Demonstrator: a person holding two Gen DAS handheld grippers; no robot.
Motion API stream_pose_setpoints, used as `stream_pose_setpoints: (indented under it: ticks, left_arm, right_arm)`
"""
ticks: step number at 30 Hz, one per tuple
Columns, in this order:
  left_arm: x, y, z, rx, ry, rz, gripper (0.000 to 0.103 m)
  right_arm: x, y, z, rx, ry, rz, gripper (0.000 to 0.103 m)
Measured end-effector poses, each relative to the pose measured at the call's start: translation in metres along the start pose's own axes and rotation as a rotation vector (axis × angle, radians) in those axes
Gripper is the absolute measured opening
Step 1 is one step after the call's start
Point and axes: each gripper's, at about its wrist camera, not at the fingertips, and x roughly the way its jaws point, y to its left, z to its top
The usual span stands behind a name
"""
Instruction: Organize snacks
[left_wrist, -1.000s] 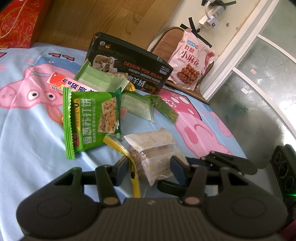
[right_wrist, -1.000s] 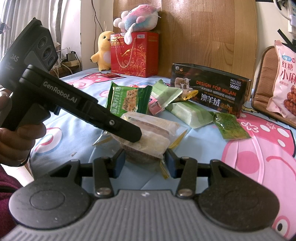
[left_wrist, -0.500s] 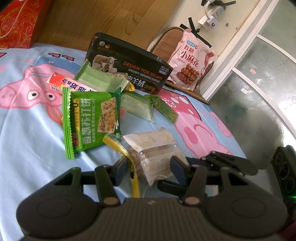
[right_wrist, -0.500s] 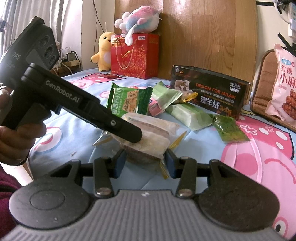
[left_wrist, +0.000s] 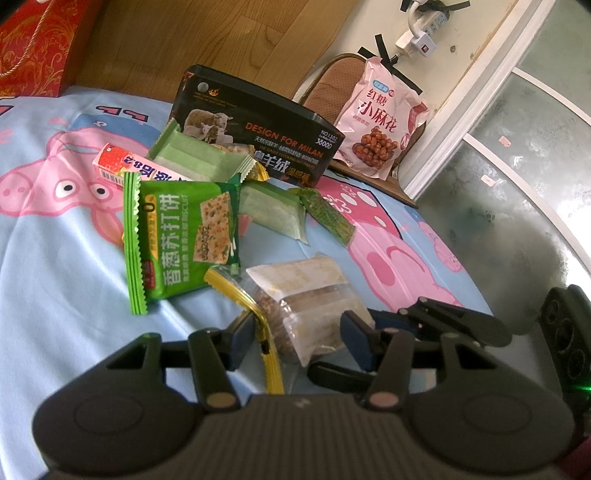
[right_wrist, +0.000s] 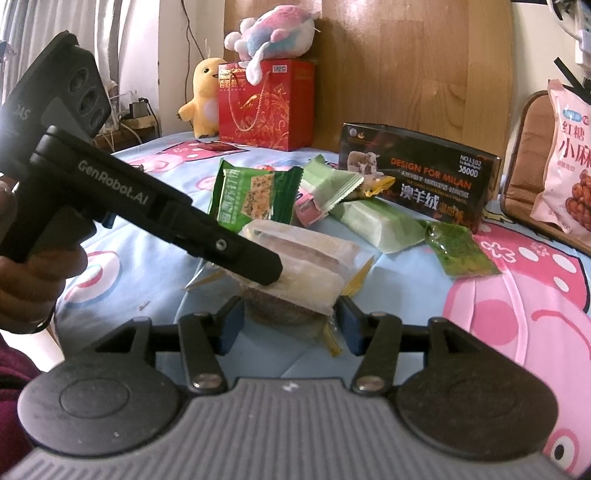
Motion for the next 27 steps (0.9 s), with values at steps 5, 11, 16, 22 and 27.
stream_pose_setpoints:
  ticks: [5,11,16,22,27]
  left_arm:
    - [-0.0004,-0.0012,0.0004,0.000,-0.003,-0.002,0.051]
    - [0.0001,-0.0017,0.0004,0.001,-0.005,-0.003,0.052]
    - [-0.0001,-0.0013,-0.0001,0.003,-0.006,-0.002,0.052]
    - [-0.0002,-0.0028,0.0010,0.012,-0.012,0.000,0.052]
    - [-0.0021,-0.0066,0.0011,0.033,-0.030,0.000,0.052]
  right_arm:
    - [-0.0016,0.0014,-0.0009,-0.014,-0.012,-0.010,0.053]
    - [-0.0027,0.0016,-0.0011,-0.020,-0.017,-0.013,0.051]
    - [-0.0032,0.0024,-0.0010,-0.020,-0.021,-0.015,0.050]
    - [-0.0055,0.0026,-0.0013,-0.021,-0.034,-0.017,0.048]
    - [-0.0096,0.0022,-0.0020,-0.017,-0.065,-0.016,0.047]
